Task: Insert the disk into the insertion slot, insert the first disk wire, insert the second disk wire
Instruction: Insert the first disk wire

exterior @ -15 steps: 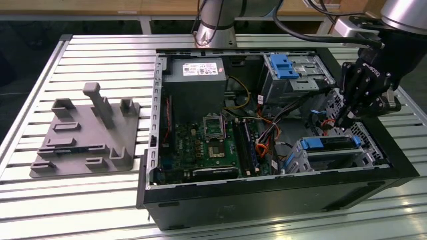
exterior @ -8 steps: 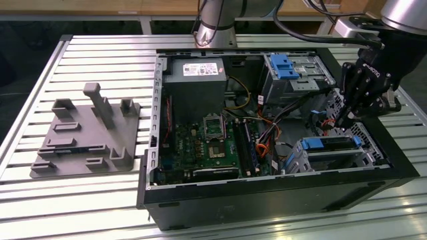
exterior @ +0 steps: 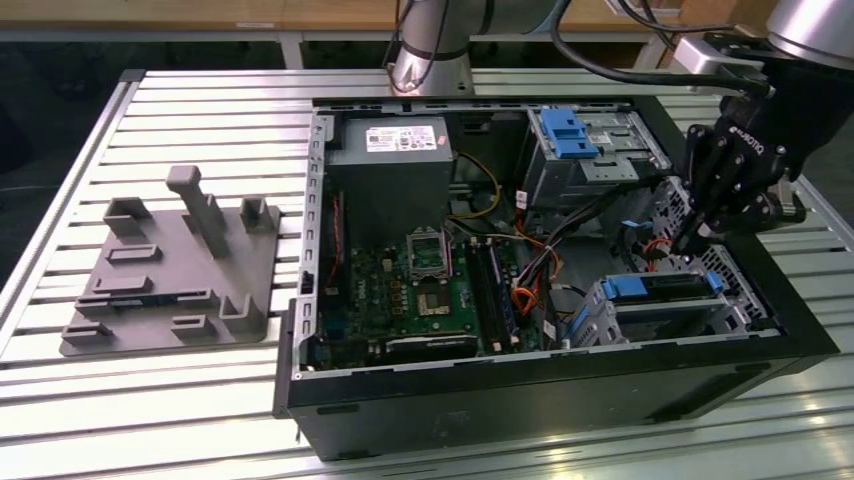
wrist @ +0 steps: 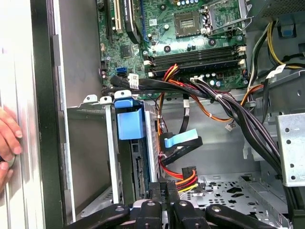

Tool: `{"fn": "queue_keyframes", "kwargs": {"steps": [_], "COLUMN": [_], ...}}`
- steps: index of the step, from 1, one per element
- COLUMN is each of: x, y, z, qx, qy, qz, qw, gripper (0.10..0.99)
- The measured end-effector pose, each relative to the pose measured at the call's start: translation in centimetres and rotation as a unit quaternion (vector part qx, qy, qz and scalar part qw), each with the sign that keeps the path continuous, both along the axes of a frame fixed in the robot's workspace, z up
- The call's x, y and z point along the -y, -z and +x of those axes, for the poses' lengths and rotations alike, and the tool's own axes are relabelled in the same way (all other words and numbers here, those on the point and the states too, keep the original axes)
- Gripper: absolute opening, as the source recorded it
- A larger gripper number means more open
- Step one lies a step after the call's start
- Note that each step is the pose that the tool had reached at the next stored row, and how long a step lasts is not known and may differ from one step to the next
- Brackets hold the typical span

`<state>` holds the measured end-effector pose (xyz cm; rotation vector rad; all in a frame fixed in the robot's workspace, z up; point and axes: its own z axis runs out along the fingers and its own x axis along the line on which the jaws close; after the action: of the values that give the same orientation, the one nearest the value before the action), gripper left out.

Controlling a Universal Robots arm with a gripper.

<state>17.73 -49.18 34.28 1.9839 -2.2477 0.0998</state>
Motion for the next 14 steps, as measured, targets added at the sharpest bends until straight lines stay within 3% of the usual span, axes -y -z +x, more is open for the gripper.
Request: {"fn": "queue_keyframes", "kwargs": {"steps": [14], "x": [0.01], "y": [0.00], "z": [-0.15], "qx": [0.0007], "qy": [-0.046], "qz": [0.0134], "qw": [0.9989], "gripper": [0.165]}}
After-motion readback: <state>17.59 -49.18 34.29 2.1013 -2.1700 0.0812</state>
